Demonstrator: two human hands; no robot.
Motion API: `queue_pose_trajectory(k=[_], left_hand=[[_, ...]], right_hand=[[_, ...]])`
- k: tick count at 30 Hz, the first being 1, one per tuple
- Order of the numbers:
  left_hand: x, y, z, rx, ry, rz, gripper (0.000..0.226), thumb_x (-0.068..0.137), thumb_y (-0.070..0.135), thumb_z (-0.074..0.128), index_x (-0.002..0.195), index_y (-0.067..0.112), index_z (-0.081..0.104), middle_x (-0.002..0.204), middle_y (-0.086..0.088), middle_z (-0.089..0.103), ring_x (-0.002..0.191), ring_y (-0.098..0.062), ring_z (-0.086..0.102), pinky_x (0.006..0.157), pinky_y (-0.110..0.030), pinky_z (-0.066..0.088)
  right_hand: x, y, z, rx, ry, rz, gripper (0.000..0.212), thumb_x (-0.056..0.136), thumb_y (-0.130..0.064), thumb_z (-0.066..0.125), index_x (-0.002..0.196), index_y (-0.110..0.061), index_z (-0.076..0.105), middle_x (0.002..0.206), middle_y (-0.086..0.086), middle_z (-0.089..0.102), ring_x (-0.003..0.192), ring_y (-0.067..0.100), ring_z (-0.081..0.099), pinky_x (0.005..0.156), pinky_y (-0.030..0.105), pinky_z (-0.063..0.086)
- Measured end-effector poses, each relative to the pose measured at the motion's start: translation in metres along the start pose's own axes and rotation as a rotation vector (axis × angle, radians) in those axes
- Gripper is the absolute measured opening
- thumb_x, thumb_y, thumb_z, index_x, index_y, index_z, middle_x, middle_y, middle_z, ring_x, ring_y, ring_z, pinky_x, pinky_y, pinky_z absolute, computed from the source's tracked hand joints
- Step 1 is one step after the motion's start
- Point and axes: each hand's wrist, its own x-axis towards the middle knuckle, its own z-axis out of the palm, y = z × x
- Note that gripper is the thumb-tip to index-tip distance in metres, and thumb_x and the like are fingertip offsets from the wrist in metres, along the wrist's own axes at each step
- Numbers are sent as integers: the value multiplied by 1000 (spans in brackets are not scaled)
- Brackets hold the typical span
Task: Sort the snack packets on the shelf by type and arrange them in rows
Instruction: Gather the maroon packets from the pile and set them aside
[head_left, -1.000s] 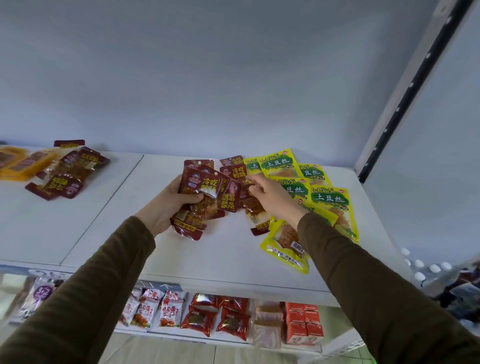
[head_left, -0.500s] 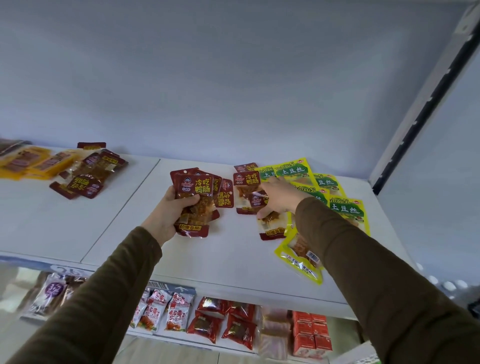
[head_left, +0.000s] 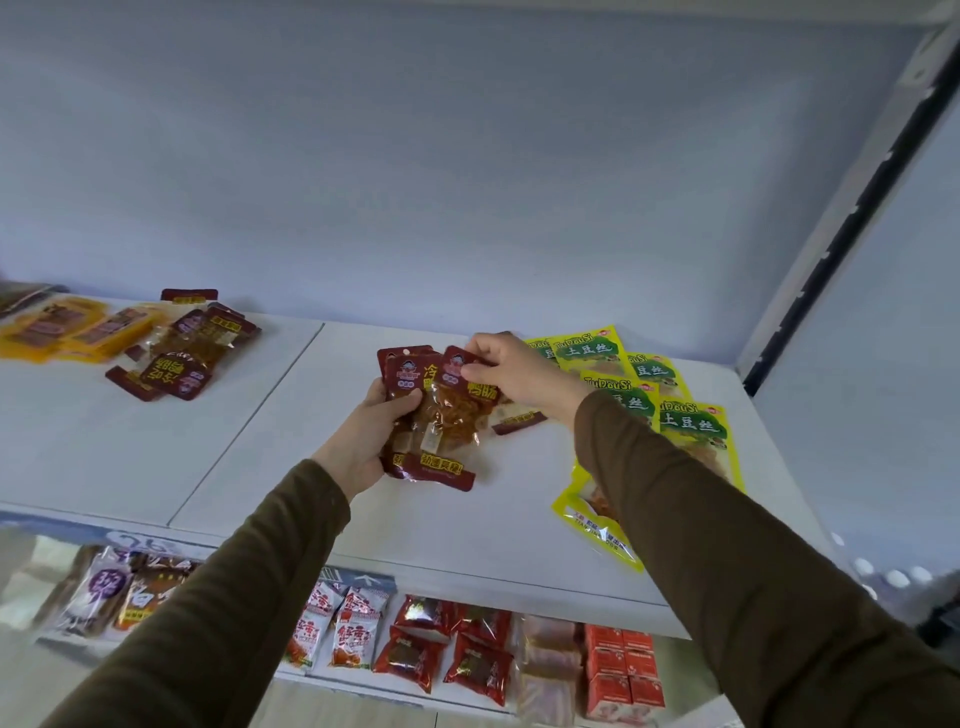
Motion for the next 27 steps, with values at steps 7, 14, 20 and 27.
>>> queue_pose_trajectory(k=[7,14,20,27], left_hand=[[-7,-3,7,129,-86,54,66,81,13,83,136,19,46,124,-17,70,104,-38,72,93,-57,57],[-2,-4,-15,-2,34,78,64,82,5,81,135,19,48,118,-13,73,98,-35,75,82,-49,61],[7,2,-25,-43,73,69,60,81,12,83,132,23,52,117,-8,74,97,-31,76,86,-49,61],[20,7,-27,-57,36,104,62,81,14,83,132,24,51,112,-8,77,96,-33,76,72,-42,63]], right_hand=[[7,14,37,-134,248,-68,18,90,-29,75,81,-30,60,85,-14,64,80,1,59,65,25,39],[3,36,-3,-65,384,20,27,94,-28,71,118,-21,63,111,-5,66,99,10,61,92,34,53],[14,60,-54,-600,124,100,72,91,-46,72,153,-25,45,156,5,43,146,30,28,116,42,28],[55,63,-25,-1037,-136,199,135,60,-101,46,163,-21,11,171,6,13,158,30,-1,123,61,-2]])
